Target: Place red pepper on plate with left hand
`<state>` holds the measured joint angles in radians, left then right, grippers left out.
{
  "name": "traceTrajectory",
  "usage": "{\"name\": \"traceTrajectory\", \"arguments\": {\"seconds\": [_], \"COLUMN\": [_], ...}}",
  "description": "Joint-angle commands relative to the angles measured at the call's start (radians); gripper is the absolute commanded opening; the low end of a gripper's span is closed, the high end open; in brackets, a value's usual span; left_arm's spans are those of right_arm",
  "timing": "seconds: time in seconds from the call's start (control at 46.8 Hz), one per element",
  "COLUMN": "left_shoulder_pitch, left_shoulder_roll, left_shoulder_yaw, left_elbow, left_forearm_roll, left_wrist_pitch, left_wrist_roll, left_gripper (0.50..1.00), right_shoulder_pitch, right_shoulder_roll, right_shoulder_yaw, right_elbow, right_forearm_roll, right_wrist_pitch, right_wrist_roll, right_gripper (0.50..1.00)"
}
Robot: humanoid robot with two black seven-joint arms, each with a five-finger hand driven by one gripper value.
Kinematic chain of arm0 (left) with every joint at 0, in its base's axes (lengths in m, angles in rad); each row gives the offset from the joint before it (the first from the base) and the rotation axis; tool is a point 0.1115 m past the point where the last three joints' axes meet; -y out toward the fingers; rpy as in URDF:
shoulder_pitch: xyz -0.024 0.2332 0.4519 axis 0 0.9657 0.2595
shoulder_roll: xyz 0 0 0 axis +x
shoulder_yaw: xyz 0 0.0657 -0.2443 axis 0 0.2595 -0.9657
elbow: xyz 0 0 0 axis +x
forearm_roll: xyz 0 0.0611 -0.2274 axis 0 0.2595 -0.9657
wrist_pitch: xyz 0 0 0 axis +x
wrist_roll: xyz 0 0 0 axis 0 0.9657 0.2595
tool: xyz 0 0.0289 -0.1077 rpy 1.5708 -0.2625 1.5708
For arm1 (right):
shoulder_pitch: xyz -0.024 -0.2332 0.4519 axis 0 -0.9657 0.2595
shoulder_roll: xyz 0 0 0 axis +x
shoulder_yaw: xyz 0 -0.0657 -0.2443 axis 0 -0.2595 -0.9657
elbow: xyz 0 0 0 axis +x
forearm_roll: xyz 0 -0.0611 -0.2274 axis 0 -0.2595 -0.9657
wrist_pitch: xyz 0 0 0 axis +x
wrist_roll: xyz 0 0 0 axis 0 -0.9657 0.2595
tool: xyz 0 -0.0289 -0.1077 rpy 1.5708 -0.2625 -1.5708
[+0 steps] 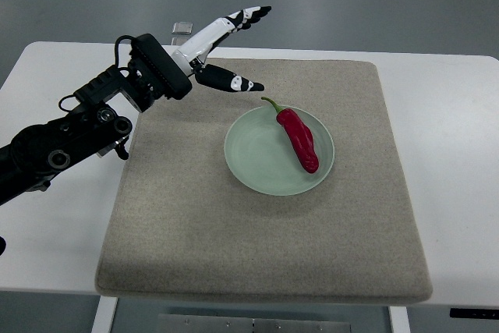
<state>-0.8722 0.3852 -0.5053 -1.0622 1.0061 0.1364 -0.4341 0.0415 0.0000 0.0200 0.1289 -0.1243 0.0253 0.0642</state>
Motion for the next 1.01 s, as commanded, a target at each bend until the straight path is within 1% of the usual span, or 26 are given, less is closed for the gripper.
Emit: {"name": "traceTrajectory", "arguments": {"seconds": [0.0,0.15,0.257,0.364,0.449,0.513,0.663,0.77,0.984], "left_shoulder_pitch": [0.004,0.015,0.033,0.035,0.035,0.035,0.059,0.073,0.087], "left_shoulder_roll": [0.023,0.067,0.075,0.087,0.092,0.092,0.090,0.087,0.072], "left_shoulder_yaw": [-0.019,-0.061,-0.068,-0.070,-0.072,-0.076,-0.131,-0.173,-0.180], "left_elbow": [0.018,0.037,0.079,0.125,0.160,0.185,0.225,0.226,0.226], "left_forearm_roll": [-0.115,-0.358,-0.573,-0.779,-0.889,-0.940,-1.023,-1.057,-1.109], "left_wrist_pitch": [-0.006,-0.035,-0.066,-0.075,-0.077,-0.080,-0.112,-0.118,-0.107], "left_wrist_roll": [0.000,0.001,0.000,0.000,0.001,0.001,0.001,0.003,0.001], "left_gripper": [0.996,0.999,0.999,0.999,0.999,1.000,1.000,0.999,0.999], "right_shoulder_pitch": [0.000,0.000,-0.002,-0.002,0.000,0.000,-0.002,0.000,-0.002], "right_shoulder_roll": [0.000,0.000,0.000,0.000,0.000,0.000,0.000,0.000,0.000], "right_shoulder_yaw": [0.000,0.000,0.000,0.000,0.000,0.000,0.000,0.000,0.000], "right_elbow": [0.000,0.000,0.000,0.000,0.000,0.000,0.000,0.000,0.000], "right_forearm_roll": [0.000,0.000,0.000,0.000,0.000,0.000,0.000,0.000,0.000], "right_wrist_pitch": [-0.001,0.001,-0.001,0.001,0.001,-0.001,-0.001,0.001,-0.001], "right_wrist_roll": [0.000,0.000,-0.001,0.000,0.000,0.000,0.000,0.000,0.000], "right_gripper": [0.928,0.928,0.928,0.928,0.928,0.928,0.928,0.928,0.928]}}
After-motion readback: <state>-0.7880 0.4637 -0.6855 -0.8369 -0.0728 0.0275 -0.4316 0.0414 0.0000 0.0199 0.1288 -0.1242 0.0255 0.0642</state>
